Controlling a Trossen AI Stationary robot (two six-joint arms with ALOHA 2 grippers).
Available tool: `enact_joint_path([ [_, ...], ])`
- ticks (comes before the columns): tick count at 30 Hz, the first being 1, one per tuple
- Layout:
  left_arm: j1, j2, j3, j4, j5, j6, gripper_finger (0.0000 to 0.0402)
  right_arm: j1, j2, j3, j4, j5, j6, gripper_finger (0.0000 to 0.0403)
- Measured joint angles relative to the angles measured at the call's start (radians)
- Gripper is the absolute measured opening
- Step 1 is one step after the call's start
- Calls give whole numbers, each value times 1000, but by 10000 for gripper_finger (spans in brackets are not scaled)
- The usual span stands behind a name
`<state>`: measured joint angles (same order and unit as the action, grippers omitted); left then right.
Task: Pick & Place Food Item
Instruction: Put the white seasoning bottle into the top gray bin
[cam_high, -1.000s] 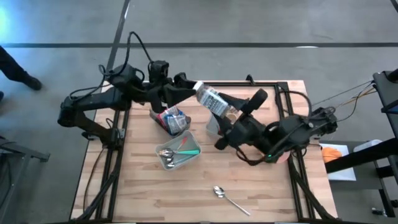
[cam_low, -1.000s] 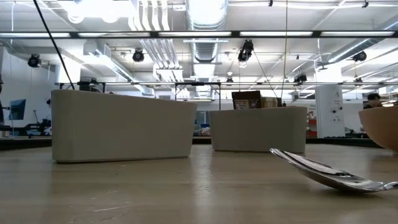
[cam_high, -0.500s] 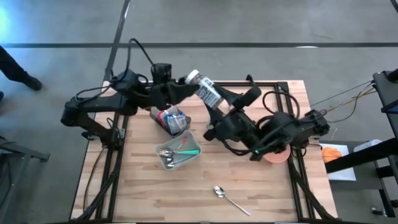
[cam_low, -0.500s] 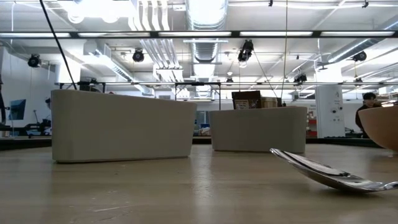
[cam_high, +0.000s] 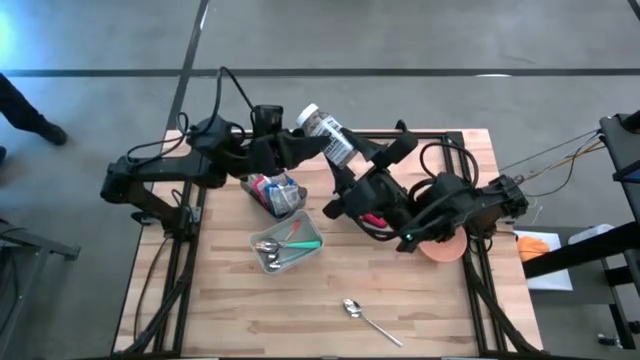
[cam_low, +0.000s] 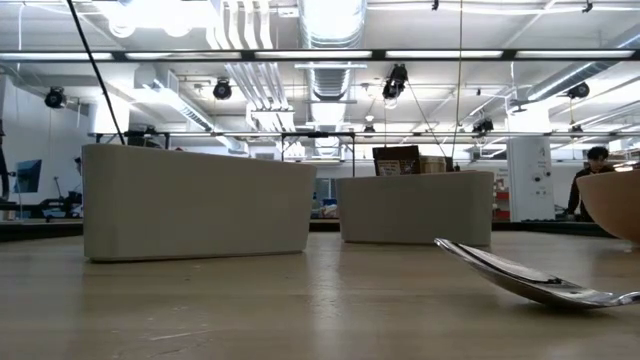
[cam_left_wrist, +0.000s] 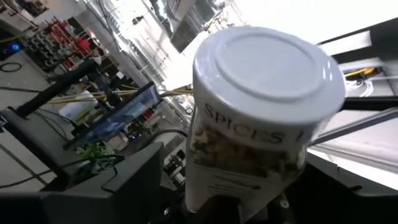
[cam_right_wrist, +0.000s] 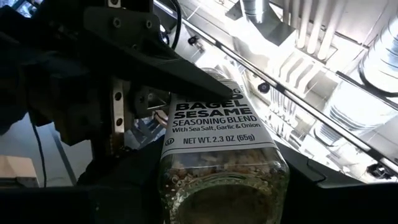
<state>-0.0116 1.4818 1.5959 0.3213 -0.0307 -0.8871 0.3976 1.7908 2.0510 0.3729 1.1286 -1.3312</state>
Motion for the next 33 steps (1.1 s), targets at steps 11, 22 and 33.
enact_joint_path([
  [11,0,-2,0,-8,-15,59,299,18,0,-2,0,-1,74,195],
  [22,0,-2,0,45,50,260,202,19,-1,-3,-33,-41,133,195],
  [33,2,-6,0,35,126,256,190,22,-2,-7,-37,-43,151,219],
])
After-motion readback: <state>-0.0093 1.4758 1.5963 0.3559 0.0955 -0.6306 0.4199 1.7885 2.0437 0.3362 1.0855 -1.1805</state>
